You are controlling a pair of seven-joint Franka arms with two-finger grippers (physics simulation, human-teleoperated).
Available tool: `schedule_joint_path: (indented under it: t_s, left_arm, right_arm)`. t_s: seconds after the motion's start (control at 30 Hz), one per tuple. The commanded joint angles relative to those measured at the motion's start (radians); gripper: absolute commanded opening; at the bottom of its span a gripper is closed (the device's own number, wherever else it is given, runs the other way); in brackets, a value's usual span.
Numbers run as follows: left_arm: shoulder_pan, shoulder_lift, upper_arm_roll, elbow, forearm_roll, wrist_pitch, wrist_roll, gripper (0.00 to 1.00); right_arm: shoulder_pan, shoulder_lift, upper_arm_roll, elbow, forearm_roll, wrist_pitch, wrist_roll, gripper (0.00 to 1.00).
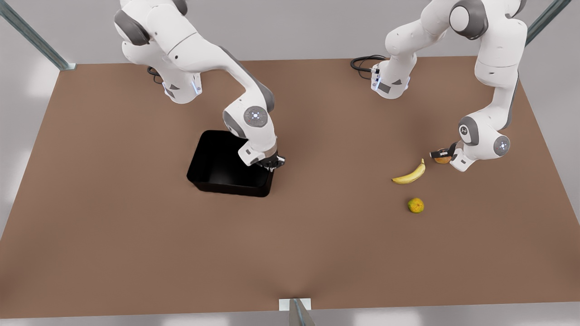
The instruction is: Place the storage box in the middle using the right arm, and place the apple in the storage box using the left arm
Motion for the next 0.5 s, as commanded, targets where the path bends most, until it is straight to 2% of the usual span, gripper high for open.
schedule_joint_path:
  t_s: [0.0,0.33,0.47]
  left_arm:
    - [0.000,0.000,0.000,0.000,0.001,0.000,0.000,0.82]
    - [-0.002,0.002,0.000,0.000,0.001,0.000,0.000,0.82]
    - [-0.002,0.002,0.000,0.000,-0.001,-0.002,0.000,0.78]
  right_arm:
    - [0.011,0.011,-0.002,0.019,-0.004,-0.003,0.011,0.21]
    - [0.124,0.321,-0.003,0.421,-0.010,0.014,0.084,0.21]
    - [0.166,0.400,-0.028,0.512,-0.008,0.015,0.112,0.21]
